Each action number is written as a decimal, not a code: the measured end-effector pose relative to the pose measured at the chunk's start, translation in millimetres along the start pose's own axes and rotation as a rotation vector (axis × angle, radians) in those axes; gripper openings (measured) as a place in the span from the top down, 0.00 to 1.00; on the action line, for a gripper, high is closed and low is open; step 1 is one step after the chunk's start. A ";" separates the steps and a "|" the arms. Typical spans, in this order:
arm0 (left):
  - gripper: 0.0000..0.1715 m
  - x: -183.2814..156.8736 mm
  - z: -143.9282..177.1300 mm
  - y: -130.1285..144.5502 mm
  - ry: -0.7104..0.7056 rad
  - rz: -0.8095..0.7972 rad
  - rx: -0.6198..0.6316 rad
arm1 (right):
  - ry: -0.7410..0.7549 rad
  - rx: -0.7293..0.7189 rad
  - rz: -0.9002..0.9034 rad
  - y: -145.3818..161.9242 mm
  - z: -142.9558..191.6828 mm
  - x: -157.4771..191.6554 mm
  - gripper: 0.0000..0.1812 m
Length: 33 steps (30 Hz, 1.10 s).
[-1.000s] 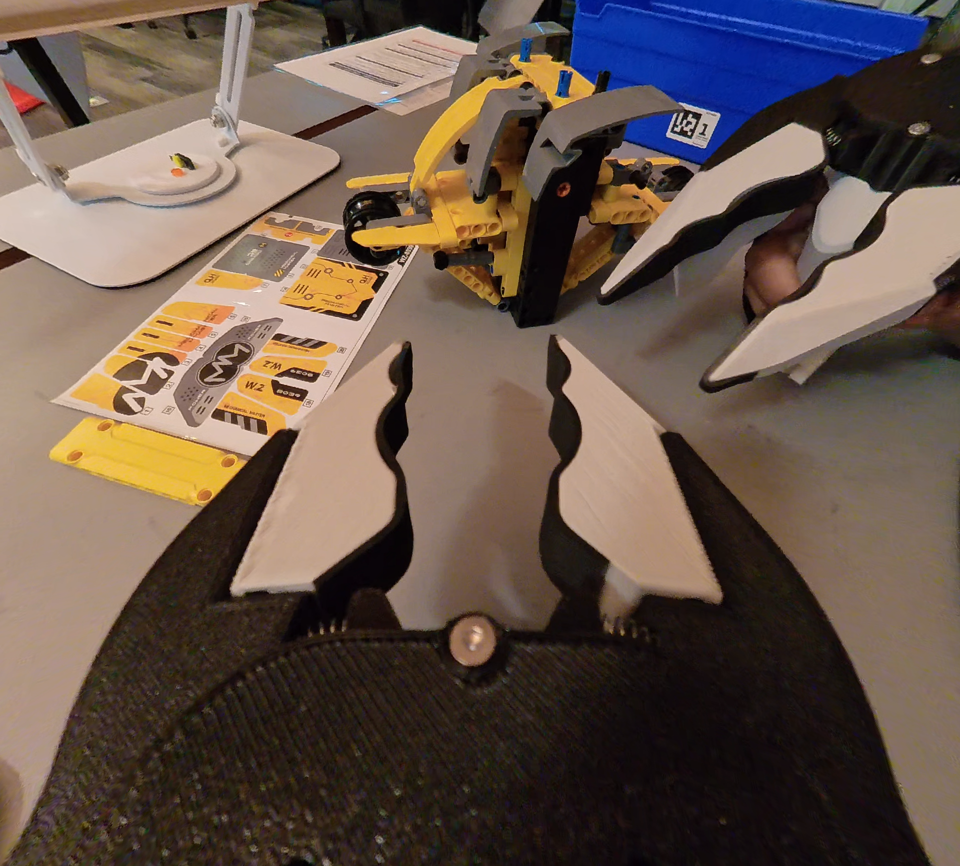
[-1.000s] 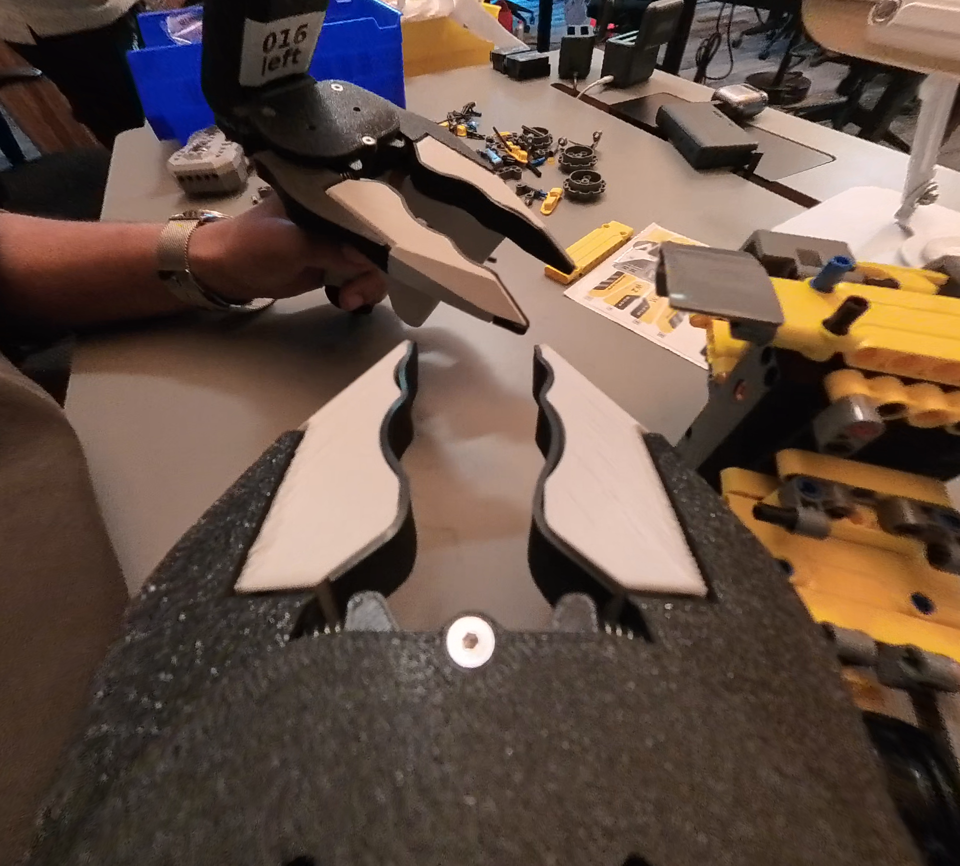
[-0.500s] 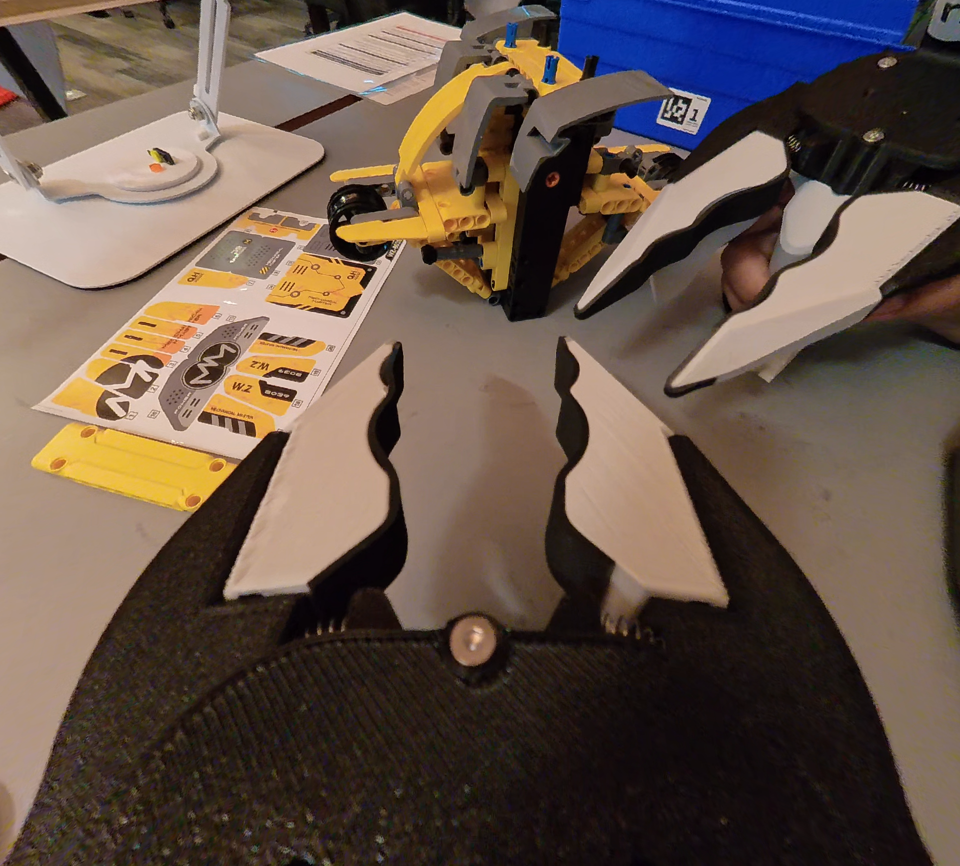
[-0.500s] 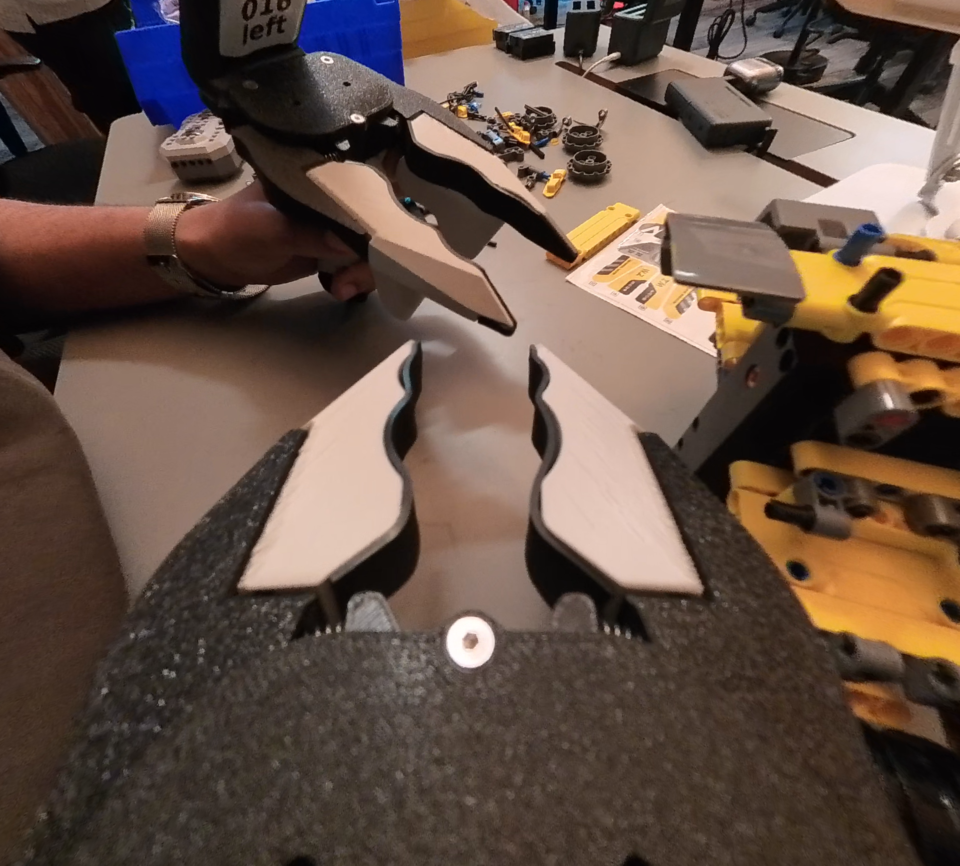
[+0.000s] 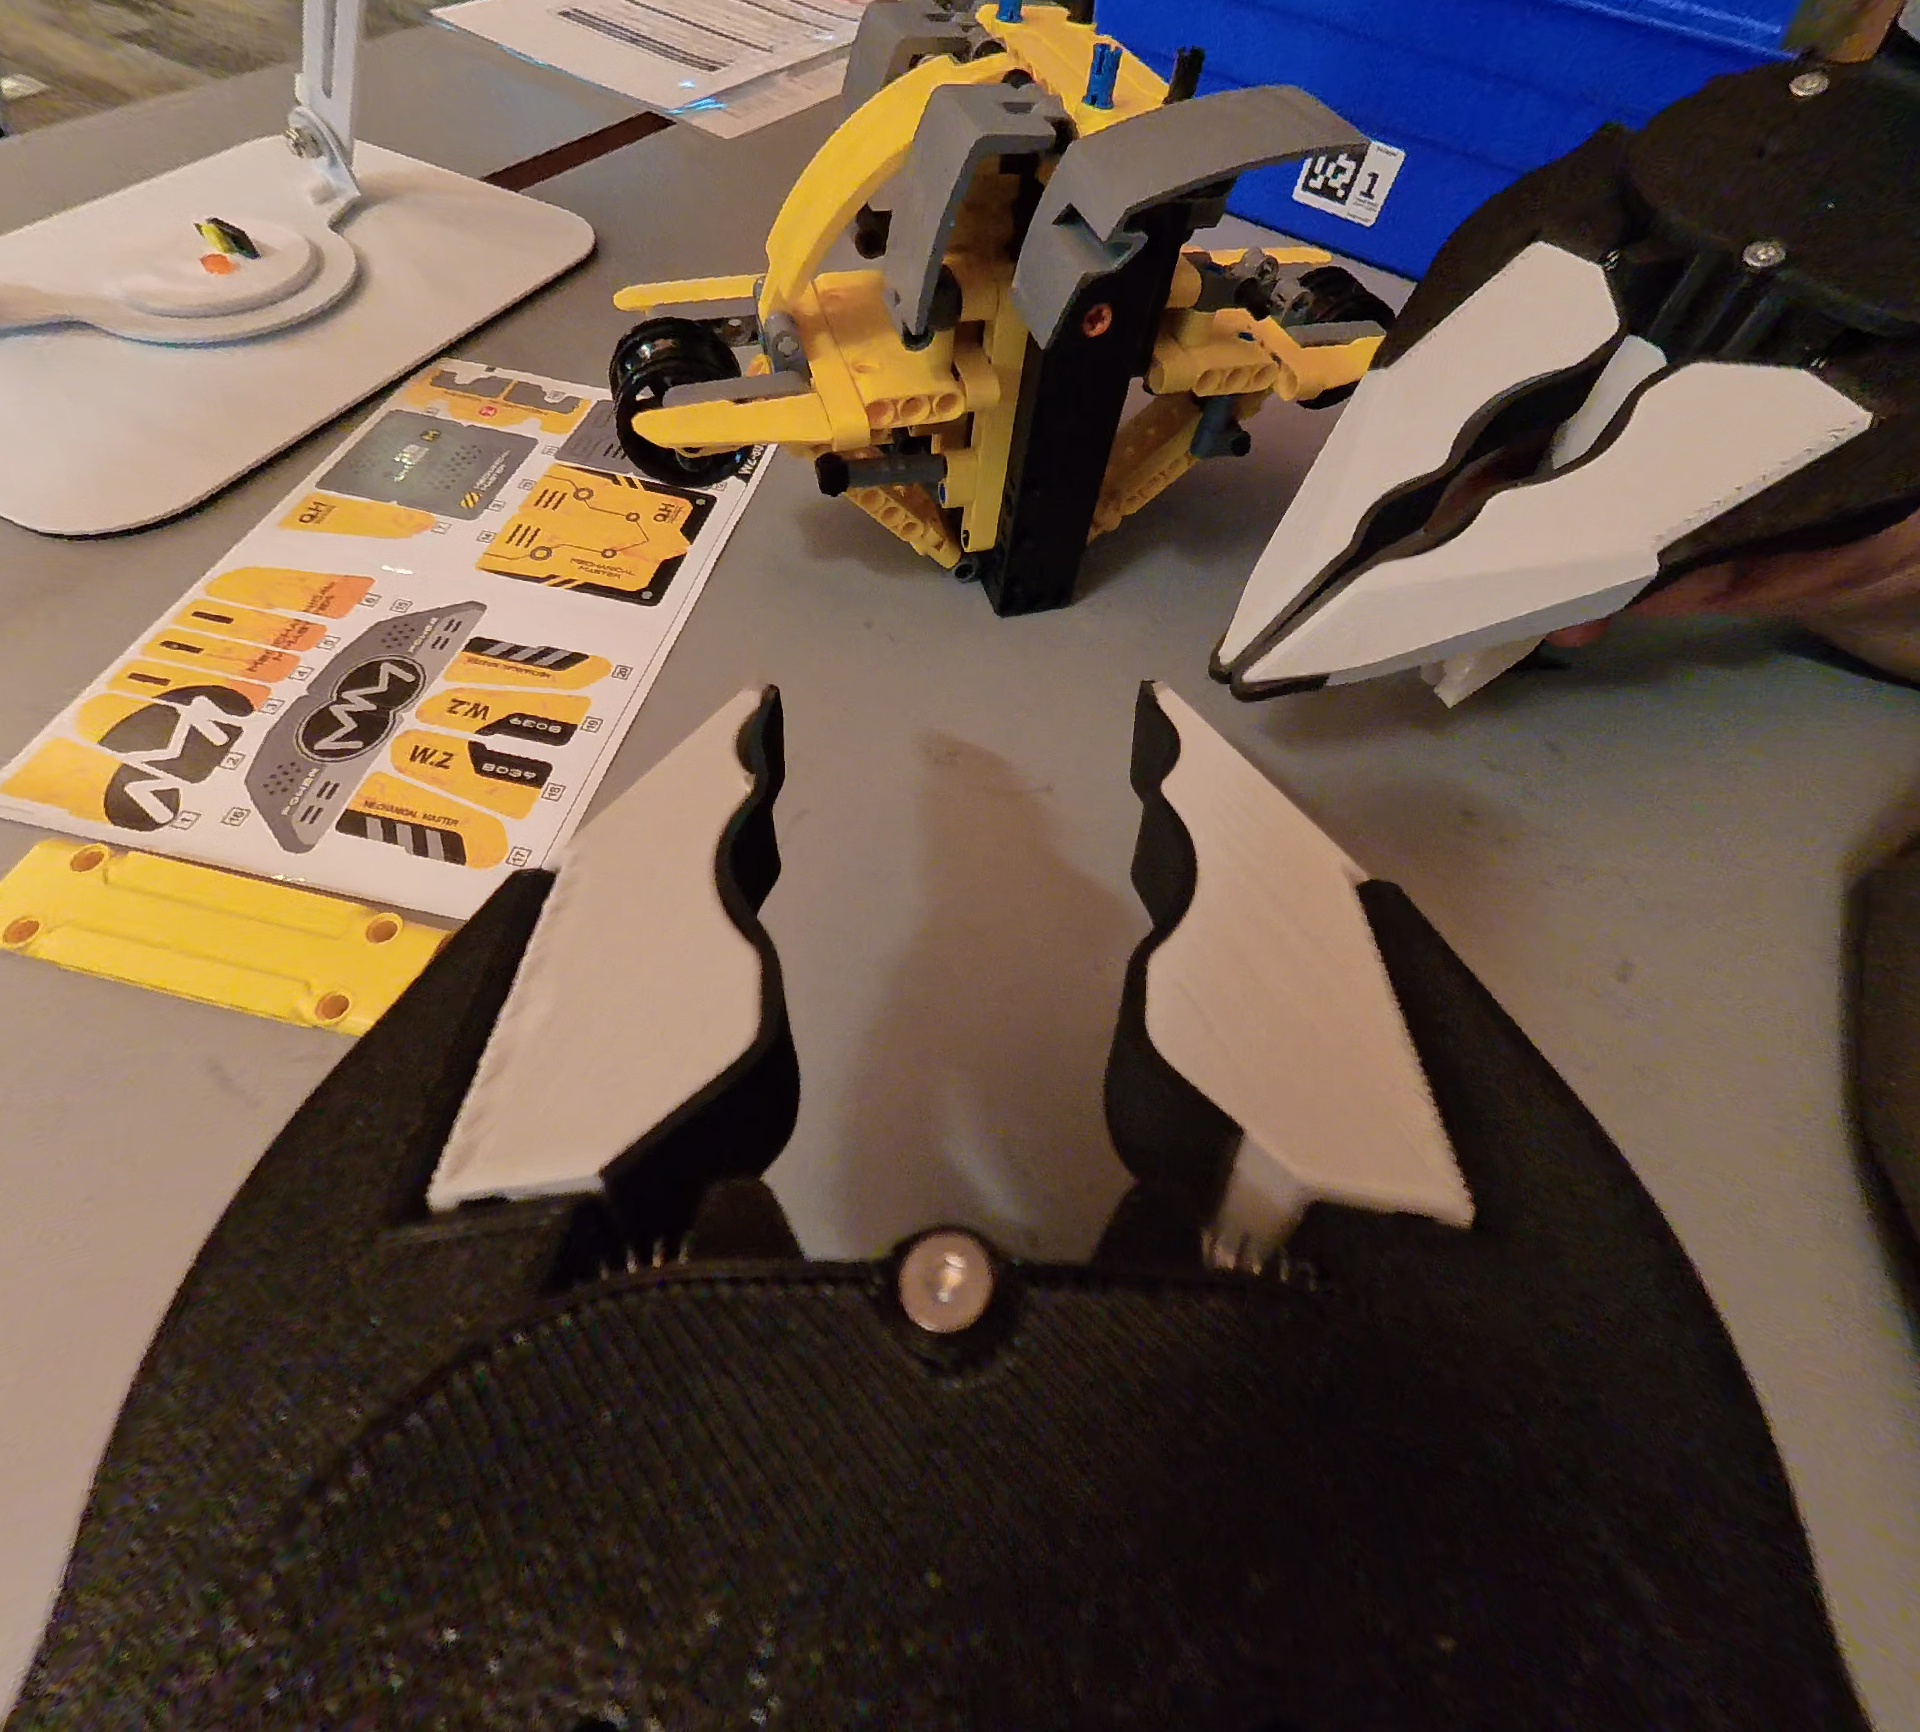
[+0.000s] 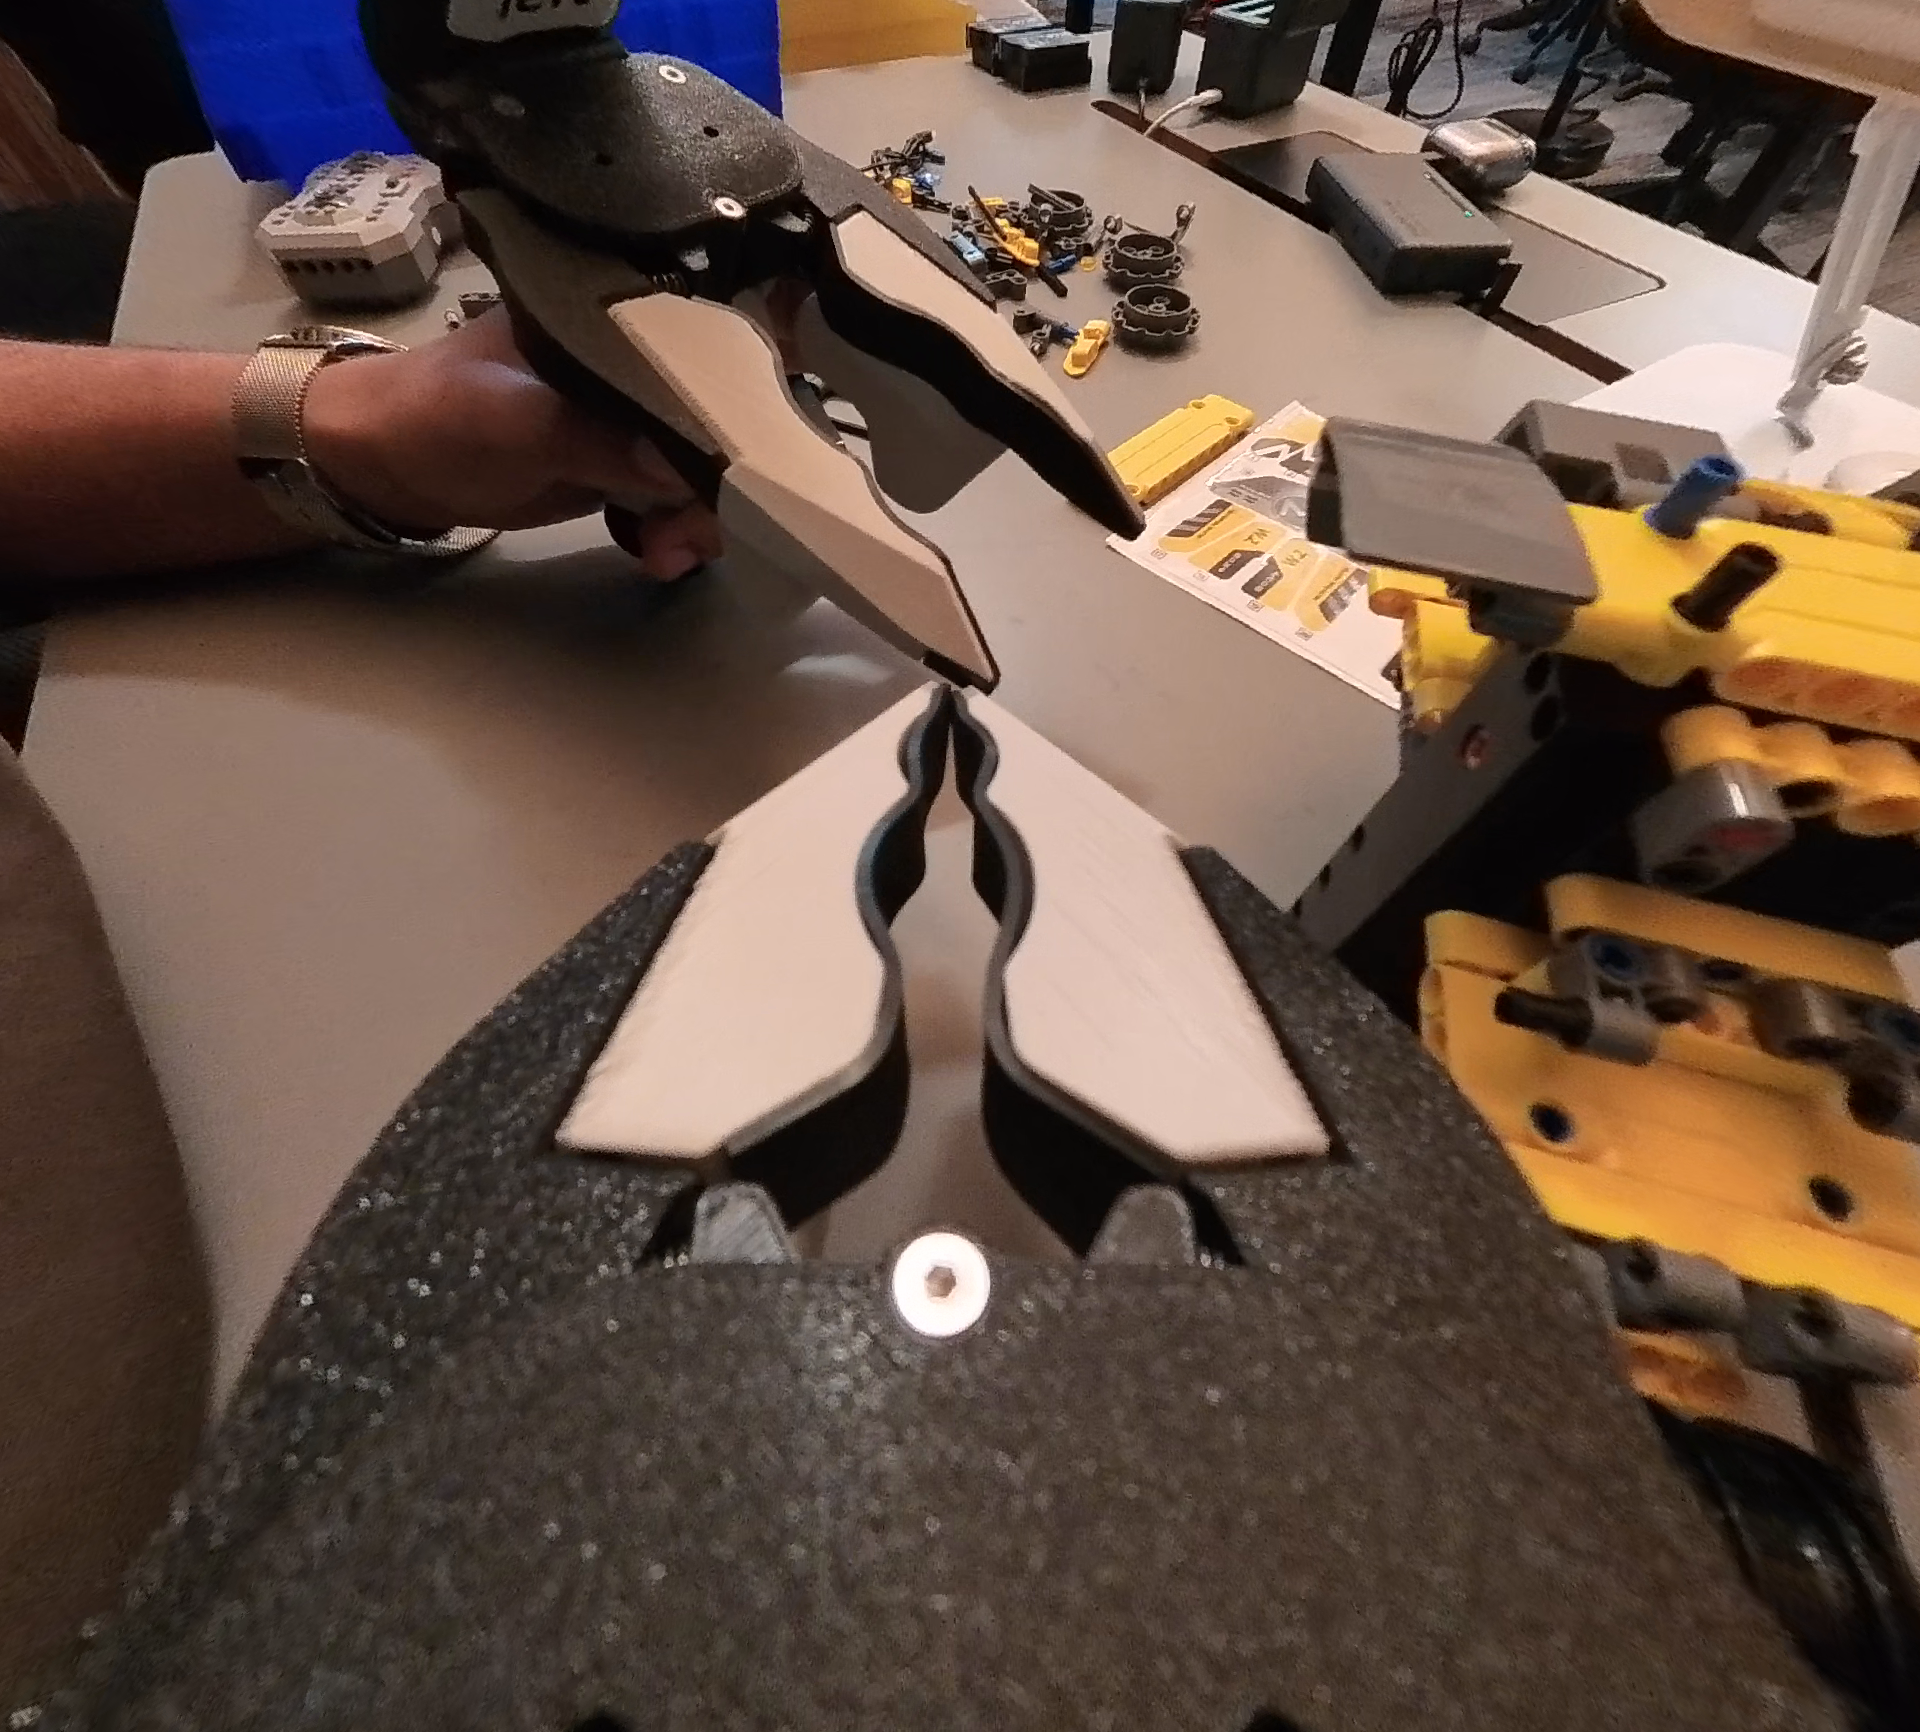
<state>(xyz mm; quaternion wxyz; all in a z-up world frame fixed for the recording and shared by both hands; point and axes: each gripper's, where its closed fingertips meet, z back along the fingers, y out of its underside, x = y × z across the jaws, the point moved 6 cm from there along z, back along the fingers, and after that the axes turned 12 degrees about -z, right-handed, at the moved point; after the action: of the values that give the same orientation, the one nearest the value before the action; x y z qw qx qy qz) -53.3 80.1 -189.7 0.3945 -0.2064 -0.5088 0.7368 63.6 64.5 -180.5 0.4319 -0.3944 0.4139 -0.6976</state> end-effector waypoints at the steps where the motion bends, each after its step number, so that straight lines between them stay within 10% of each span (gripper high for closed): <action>1: 0.61 0.0 0.0 0.0 0.000 0.000 0.000 | 0.000 -0.001 -0.003 -0.1 0.2 -0.4 1.00; 33: 0.60 0.6 -1.3 0.7 0.002 0.006 0.011 | -0.022 0.008 -0.034 0.4 0.3 -2.1 0.90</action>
<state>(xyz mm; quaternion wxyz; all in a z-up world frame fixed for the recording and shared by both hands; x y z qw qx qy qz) -53.0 81.2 -190.7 0.3941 -0.2064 -0.5036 0.7406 64.6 66.3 -181.2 0.4261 -0.4072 0.3998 -0.7020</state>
